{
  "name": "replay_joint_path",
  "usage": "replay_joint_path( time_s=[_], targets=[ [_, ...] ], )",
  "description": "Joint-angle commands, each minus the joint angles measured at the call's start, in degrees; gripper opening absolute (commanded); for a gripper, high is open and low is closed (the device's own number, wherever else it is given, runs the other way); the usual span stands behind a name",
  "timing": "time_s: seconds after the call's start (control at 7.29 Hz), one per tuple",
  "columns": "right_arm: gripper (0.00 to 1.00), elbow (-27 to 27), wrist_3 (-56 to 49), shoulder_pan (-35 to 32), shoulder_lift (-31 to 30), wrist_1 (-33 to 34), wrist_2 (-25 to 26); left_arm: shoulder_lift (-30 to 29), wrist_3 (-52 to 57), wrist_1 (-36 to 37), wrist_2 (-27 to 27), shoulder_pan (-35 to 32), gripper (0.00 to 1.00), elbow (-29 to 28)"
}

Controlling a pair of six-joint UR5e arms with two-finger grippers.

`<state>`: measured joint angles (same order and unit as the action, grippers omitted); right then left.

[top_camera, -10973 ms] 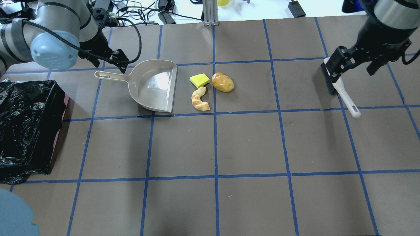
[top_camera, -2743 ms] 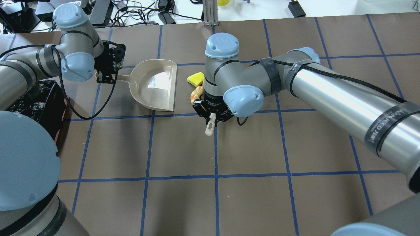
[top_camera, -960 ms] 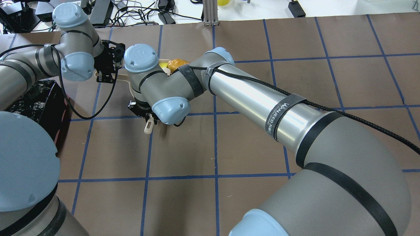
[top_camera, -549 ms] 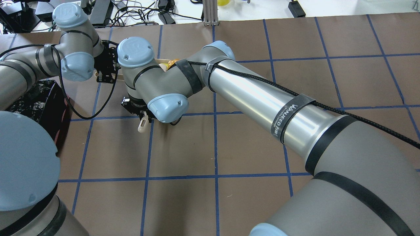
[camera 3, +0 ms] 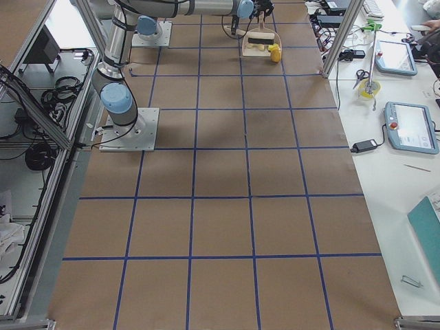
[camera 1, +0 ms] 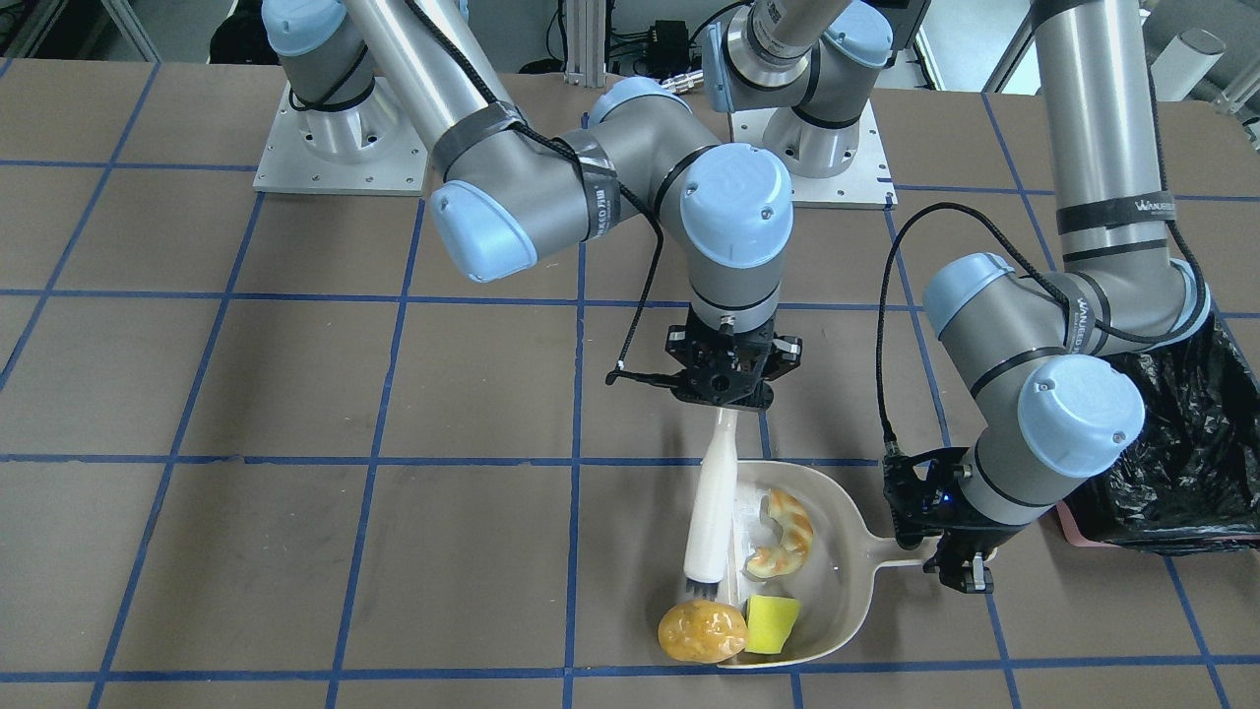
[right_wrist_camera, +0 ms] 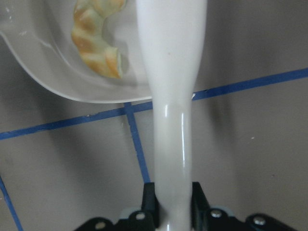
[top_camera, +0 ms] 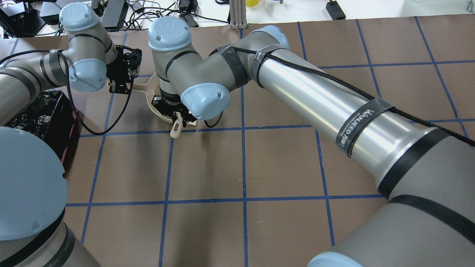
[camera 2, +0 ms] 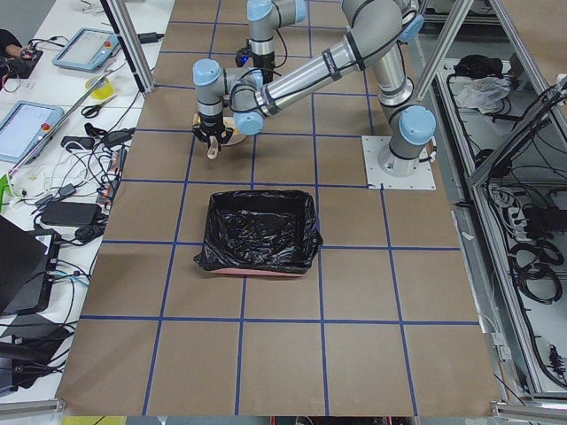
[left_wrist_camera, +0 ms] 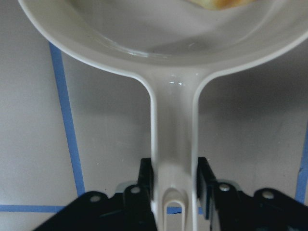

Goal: Sweep and dump trash into bin
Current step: 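Sweep the bread roll into the dustpan with the right gripper's brush, then move the brush behind the potato and sponge with the right gripper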

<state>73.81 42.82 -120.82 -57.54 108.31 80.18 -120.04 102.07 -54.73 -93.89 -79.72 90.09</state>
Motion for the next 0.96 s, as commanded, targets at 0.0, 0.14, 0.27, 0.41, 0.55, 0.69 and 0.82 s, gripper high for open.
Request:
replay_joint_path(
  time_s=[0.0,0.14,0.27,0.41,0.55,0.69,0.82],
  targets=[
    [0.0,0.46,-7.72,5.58,-2.57,-5.55,5.83,-0.11,0.14,-0.03,-0.07,0.0,0.0,0.0],
    [0.0,0.63,-12.36,6.64,-2.22,-4.96,7.43,-0.19,0.06,-0.03,-0.07,0.0,0.0,0.0],
    [0.0,0.89,-16.5,7.96,-1.61,-4.78,9.53,-0.19,0.06,0.06,-0.07,0.0,0.0,-0.09],
    [0.0,0.81,-17.58,9.02,-0.91,-4.6,11.2,-0.28,0.06,0.06,-0.07,0.0,0.0,-0.09],
    [0.0,0.11,-18.12,9.29,0.92,-3.38,11.13,-0.37,0.06,0.06,-0.07,0.0,0.0,-0.09],
    [0.0,-0.07,-18.21,9.29,3.03,-2.06,11.22,-0.28,-0.03,0.06,-0.07,0.0,0.0,-0.09],
    [0.0,-0.59,-19.95,9.29,4.53,-1.53,11.31,-0.28,-0.03,0.06,-0.07,0.0,0.0,-0.09]
  ],
)
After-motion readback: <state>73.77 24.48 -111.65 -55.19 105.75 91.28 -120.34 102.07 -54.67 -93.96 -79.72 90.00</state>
